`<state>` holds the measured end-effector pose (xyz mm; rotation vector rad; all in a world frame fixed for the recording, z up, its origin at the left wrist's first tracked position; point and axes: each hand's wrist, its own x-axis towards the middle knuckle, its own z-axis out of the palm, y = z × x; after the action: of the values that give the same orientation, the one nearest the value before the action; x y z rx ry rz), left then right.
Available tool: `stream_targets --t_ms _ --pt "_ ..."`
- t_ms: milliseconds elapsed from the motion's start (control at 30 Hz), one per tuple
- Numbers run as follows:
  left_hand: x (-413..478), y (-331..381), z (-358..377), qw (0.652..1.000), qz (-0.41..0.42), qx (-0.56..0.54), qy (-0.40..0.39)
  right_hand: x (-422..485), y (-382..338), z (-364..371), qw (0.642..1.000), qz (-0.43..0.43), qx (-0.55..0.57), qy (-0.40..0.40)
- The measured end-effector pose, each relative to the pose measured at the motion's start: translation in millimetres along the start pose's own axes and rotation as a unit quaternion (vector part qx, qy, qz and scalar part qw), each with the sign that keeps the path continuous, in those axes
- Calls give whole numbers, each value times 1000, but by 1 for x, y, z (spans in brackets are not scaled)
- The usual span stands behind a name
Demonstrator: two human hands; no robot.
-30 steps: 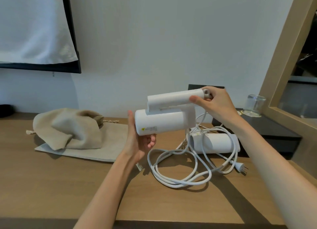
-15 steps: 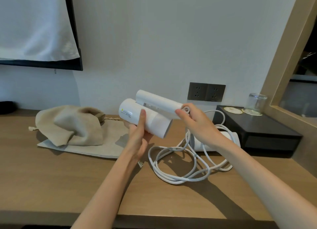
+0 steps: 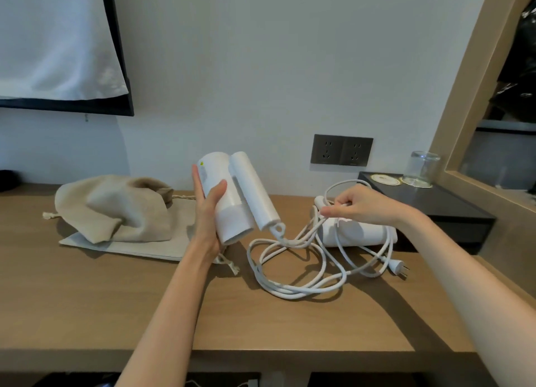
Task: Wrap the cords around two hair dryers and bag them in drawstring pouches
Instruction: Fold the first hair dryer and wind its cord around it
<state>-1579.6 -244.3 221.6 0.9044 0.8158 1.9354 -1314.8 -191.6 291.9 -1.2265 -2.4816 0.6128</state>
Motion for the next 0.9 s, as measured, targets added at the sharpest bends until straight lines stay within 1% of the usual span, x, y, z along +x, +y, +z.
stream_targets --t_ms 67,167,267,433,567,667,800,867,900 --pt "-5 -1 7 997 -19 19 -74 9 -3 -1 998 33 -29 -40" --pt "-12 -5 18 982 -26 87 -165 23 -12 1 990 69 -77 -94" --pt "-16 -6 22 970 -35 122 -209 29 -25 -3 990 86 -71 -82" --pt "-17 -8 23 953 -28 173 -249 40 -44 -12 993 93 -53 -59" --pt "-19 -9 26 951 14 202 -234 56 -54 -15 991 113 -64 -16" --pt "-20 -9 27 946 72 242 -205 58 -62 -18 992 103 -70 -8" --pt "-20 -17 30 915 158 348 -133 51 -83 -22 997 44 -66 3" --pt "-17 -20 28 903 189 379 -75 45 -93 -23 996 -6 -79 38" --pt "-15 -20 27 904 202 374 -51 42 -97 -23 995 -34 -77 58"
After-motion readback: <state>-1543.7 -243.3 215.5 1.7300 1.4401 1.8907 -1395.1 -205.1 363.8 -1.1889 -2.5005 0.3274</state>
